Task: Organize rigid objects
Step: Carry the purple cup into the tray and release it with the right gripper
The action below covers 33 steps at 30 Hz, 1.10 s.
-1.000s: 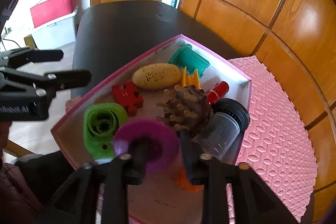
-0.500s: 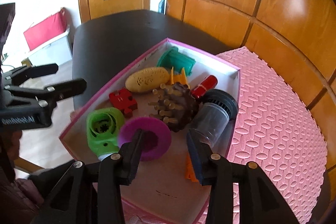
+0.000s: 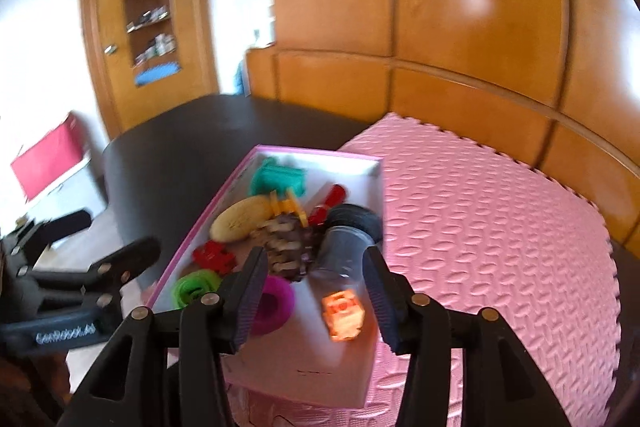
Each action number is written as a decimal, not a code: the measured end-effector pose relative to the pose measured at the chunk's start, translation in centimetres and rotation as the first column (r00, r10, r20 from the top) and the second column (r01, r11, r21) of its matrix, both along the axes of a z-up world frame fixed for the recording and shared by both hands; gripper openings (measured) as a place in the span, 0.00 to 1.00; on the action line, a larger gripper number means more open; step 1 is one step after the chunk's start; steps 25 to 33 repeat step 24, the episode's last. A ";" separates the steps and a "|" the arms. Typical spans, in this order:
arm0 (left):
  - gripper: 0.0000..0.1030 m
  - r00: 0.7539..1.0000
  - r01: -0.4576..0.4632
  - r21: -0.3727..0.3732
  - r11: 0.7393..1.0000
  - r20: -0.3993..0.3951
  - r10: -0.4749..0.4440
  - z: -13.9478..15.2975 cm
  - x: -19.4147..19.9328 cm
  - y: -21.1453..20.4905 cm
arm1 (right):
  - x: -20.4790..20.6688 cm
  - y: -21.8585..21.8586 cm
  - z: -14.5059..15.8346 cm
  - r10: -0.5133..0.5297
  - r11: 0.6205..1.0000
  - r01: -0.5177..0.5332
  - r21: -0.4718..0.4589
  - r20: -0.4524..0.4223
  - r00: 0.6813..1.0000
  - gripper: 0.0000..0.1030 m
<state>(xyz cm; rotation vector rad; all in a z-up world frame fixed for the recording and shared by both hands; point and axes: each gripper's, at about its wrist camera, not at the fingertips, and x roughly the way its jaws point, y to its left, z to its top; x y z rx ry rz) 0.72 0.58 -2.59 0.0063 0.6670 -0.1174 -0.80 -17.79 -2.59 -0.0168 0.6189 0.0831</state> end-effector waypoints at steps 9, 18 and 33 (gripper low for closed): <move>1.00 1.000 -0.017 0.009 1.000 0.021 0.017 0.4 -1.0 -0.6 | -0.1 -1.1 -0.8 -0.064 0.998 0.065 0.014 -0.028 0.998 0.49; 1.00 0.999 -0.018 0.013 1.000 0.036 0.018 0.5 -1.4 -0.7 | -0.6 -0.8 -0.9 -0.072 0.997 0.072 0.015 -0.018 0.997 0.49; 1.00 0.999 -0.008 0.011 1.000 0.034 0.008 0.6 -1.6 -0.7 | -0.9 -0.4 -0.7 -0.065 0.998 0.065 0.000 0.000 0.998 0.49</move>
